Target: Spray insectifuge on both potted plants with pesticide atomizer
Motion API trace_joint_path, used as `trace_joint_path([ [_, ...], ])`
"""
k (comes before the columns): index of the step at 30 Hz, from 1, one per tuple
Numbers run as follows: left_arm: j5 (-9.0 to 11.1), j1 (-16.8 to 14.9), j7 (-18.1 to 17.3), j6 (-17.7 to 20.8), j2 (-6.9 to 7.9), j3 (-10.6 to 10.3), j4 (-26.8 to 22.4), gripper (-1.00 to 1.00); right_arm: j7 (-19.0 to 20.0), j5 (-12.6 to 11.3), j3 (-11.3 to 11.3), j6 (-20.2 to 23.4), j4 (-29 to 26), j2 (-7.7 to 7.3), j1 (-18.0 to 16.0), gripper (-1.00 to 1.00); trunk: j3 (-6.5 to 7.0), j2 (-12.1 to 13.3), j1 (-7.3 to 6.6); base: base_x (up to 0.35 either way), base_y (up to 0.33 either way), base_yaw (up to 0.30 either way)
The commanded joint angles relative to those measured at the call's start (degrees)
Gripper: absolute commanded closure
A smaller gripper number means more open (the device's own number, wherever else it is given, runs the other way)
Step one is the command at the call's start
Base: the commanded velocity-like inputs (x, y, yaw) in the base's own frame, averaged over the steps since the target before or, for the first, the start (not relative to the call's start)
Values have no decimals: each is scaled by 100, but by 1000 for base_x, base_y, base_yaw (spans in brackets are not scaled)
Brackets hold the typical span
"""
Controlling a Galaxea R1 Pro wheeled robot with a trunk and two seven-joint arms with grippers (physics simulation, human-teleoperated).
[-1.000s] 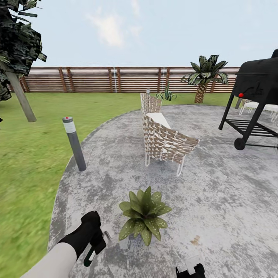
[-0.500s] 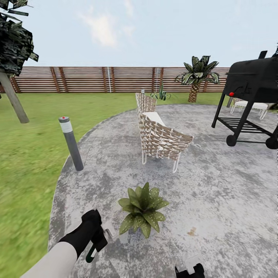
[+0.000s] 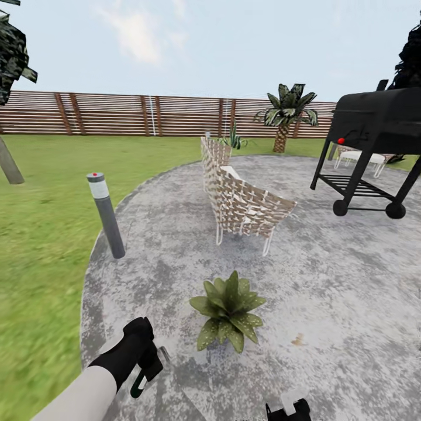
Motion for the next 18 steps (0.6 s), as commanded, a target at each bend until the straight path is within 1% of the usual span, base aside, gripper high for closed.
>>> trace_joint_path([
  [1, -38, 0, -43, 20, 2, -9, -10, 100, -30, 61, -45, -17, 10, 2, -5, -100, -5, -2, -1, 0, 336, -287],
  [18, -38, -3, -43, 20, 23, 6, -19, 100, -30, 61, -36, -17, 13, 7, -5, -100, -5, -2, -1, 7, 336, -288],
])
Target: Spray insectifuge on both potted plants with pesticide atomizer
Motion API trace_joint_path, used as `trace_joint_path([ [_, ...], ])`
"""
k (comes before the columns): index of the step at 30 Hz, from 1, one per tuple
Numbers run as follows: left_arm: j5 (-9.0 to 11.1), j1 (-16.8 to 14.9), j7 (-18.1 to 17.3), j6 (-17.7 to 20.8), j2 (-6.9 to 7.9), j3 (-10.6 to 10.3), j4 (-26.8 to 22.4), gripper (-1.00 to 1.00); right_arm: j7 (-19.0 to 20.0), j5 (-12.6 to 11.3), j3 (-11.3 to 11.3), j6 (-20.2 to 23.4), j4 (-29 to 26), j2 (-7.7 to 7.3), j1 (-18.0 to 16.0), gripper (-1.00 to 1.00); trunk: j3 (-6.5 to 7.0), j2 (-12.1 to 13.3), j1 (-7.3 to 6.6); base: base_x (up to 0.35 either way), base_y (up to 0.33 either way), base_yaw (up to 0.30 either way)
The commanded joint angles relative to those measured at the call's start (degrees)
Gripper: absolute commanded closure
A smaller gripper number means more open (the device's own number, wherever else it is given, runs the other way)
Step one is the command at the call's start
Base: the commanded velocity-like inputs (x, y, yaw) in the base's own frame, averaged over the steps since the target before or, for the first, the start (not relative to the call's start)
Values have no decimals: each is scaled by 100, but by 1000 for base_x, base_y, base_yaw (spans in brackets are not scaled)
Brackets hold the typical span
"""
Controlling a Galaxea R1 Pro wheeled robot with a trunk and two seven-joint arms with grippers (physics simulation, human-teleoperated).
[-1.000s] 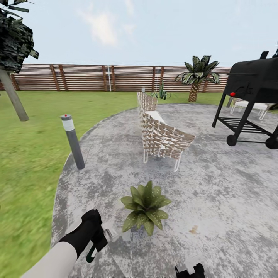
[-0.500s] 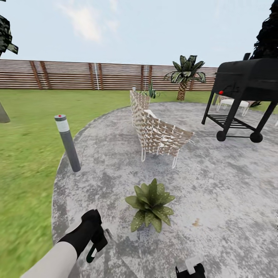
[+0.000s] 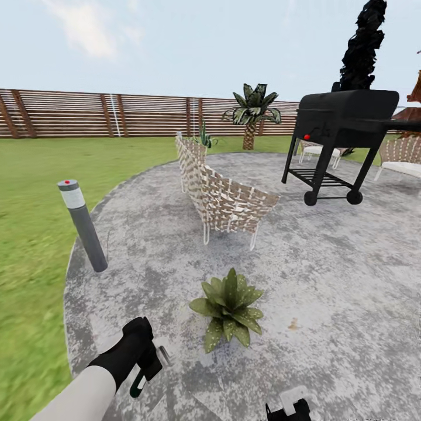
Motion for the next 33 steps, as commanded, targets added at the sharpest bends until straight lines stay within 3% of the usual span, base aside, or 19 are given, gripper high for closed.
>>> trace_joint_path([
  [1, -37, 0, -42, 21, 4, -8, -11, 100, -30, 61, -45, -17, 9, 1, -5, -100, -5, -2, 0, 68, 336, -288],
  [8, -35, 2, -42, 21, -3, -6, -11, 100, -30, 61, -44, -17, 9, 5, -5, -100, -5, -2, 0, 73, 336, -288],
  [11, -41, 10, -64, -661, 4, -19, 5, 100, -30, 66, -44, -17, 9, 4, -5, -100, -5, -2, 0, 22, 267, -288],
  [14, -308, -2, -103, -942, 106, -70, 60, 100, -30, 68, -44, -17, 9, 5, -5, -100, -5, -2, 0, 2, 31, -288],
  [30, -347, -84, 52, -859, 182, -28, -128, 100, -30, 70, -44, -17, 9, 4, -5, -100, -5, -2, 0, 0, 0, -244],
  [33, -329, -349, -279, -785, 318, -18, -121, 100, -30, 76, -44, -17, 9, -9, -5, -100, -5, -2, 0, 0, 0, -11],
])
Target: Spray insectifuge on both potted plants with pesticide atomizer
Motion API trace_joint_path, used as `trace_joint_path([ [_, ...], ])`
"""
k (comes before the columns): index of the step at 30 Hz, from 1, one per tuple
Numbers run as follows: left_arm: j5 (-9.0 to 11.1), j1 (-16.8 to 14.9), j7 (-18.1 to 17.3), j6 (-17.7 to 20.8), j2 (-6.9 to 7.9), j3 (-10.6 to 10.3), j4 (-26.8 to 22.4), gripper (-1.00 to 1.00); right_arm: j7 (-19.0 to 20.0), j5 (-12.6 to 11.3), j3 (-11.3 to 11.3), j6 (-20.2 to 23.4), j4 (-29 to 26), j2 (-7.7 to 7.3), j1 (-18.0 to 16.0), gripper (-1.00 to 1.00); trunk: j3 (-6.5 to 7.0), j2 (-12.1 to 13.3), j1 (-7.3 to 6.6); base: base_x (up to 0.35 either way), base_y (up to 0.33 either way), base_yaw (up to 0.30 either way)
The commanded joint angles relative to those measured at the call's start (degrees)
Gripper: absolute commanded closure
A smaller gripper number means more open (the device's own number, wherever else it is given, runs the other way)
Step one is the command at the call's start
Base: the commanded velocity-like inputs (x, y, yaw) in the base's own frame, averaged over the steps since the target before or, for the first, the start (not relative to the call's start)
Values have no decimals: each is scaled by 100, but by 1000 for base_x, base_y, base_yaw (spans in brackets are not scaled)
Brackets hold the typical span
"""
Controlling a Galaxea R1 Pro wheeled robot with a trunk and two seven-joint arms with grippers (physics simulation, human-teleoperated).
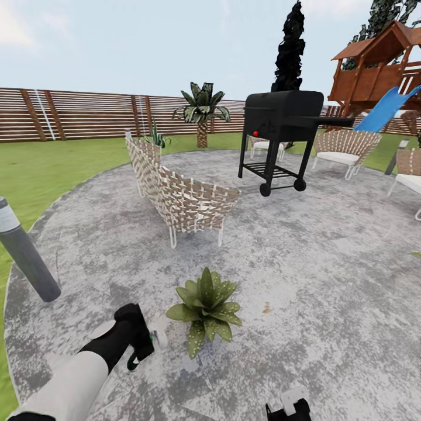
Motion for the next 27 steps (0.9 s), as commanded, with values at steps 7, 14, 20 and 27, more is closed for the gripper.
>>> trace_joint_path([
  [7, -49, -265, -976, 356, 113, -93, -31, 100, -27, 58, -51, -16, -2, -2, -4, -100, -6, -2, -1, 54, 50, 0],
  [14, -52, -286, -957, 375, 105, -244, -40, 100, -27, 55, -45, -16, -2, -2, -4, -100, -6, -2, -1, 243, 220, -186],
  [20, -52, -291, -1002, 384, 103, -725, -32, 100, -27, 55, -50, -16, -2, -2, -4, -100, -6, -2, -1, 273, 45, -296],
  [27, -52, -295, -1021, 384, 139, -745, -31, 100, -27, 55, -48, -16, -2, -2, -4, -100, -6, -2, -1, 15, 1, -108],
])
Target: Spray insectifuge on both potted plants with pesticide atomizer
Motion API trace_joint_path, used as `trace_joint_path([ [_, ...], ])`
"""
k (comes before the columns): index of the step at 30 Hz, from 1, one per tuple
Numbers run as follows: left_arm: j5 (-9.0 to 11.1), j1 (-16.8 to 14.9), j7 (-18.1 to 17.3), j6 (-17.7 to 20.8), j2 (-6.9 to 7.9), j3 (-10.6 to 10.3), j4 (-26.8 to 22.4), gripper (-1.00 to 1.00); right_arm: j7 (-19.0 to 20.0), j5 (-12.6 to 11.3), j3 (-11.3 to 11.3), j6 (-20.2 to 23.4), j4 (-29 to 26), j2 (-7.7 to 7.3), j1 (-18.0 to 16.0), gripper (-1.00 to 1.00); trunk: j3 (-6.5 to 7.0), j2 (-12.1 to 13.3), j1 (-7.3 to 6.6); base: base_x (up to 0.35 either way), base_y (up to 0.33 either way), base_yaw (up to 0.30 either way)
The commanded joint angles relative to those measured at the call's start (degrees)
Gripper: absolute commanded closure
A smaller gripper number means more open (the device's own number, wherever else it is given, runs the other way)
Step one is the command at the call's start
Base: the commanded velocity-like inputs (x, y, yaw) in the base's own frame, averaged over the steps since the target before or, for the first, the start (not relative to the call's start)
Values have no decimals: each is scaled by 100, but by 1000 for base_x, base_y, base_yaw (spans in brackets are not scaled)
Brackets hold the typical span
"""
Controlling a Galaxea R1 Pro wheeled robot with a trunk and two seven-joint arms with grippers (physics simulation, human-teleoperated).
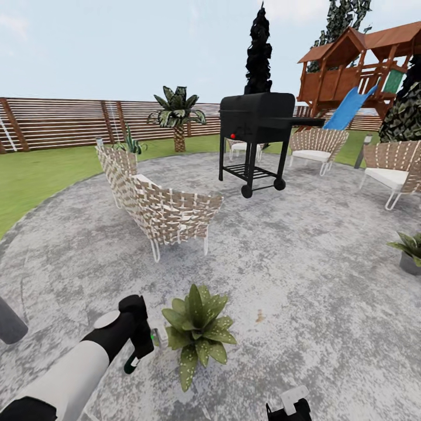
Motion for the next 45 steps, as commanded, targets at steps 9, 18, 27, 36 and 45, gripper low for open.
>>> trace_joint_path([
  [9, -11, -239, -779, -17, -13, -657, -10, 100, -27, 61, -43, -16, 6, 2, -4, -100, -5, -2, -1, 0, 0, -1],
  [18, -10, -218, -741, 37, -25, -802, -10, 100, -27, 61, -42, -16, 7, 2, -4, -100, -5, -2, -1, -147, 89, 0],
  [27, -8, -237, -692, 47, -23, -797, -10, 100, -27, 61, -42, -16, 6, 2, -4, -100, -5, -2, -1, -8, 302, -138],
  [36, -8, -218, -674, 47, -32, -791, -10, 100, -27, 61, -42, -16, 9, 2, -4, -100, -5, -2, -1, -39, 307, -298],
  [45, -10, -218, -674, 47, -126, -790, -10, 100, -27, 61, -42, -16, 7, 2, -4, -100, -5, -2, -1, 160, 252, -293],
])
